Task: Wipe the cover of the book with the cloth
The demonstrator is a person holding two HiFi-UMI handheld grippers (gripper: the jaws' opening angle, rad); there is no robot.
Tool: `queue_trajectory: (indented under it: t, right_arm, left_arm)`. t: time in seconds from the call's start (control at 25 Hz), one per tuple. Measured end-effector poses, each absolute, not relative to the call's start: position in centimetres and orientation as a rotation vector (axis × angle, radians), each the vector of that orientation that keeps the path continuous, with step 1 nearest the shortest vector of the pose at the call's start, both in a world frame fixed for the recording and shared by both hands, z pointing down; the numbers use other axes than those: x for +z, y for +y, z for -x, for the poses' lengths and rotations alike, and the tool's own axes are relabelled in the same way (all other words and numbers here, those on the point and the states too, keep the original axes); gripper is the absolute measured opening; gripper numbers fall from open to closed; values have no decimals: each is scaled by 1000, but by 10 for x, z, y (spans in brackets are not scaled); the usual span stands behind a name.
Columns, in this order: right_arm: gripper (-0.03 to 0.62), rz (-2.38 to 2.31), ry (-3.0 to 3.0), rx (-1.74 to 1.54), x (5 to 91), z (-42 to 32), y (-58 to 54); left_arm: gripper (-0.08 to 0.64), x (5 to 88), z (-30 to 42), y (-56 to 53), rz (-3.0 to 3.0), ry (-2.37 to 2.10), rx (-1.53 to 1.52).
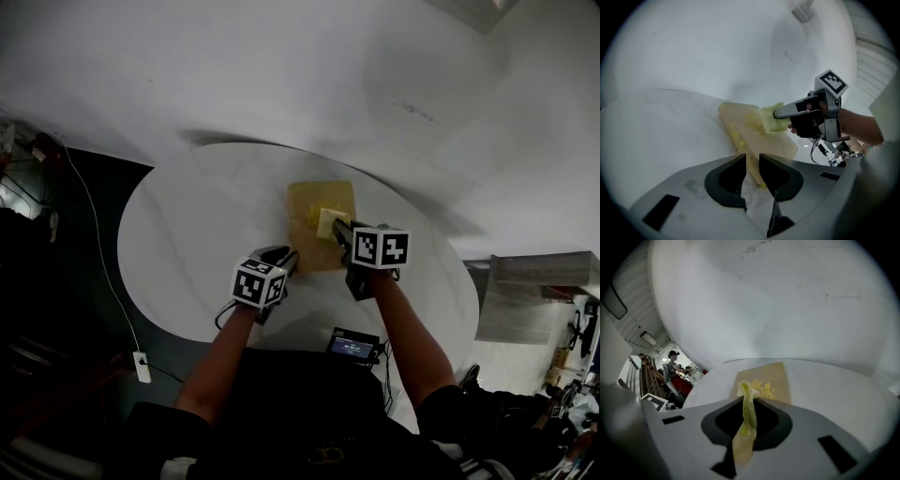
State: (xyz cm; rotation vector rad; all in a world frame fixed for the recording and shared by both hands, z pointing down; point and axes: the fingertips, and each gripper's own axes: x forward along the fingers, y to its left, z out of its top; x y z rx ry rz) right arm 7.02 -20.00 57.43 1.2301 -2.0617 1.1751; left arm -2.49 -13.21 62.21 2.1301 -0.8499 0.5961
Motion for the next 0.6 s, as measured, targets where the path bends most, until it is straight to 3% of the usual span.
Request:
queue_trajectory:
  t: [0.6]
  right_arm:
    - [87, -1046, -2033, 1146, 602, -7, -172]
  left_arm:
    - [86, 624, 27, -132, -2134, -873, 626]
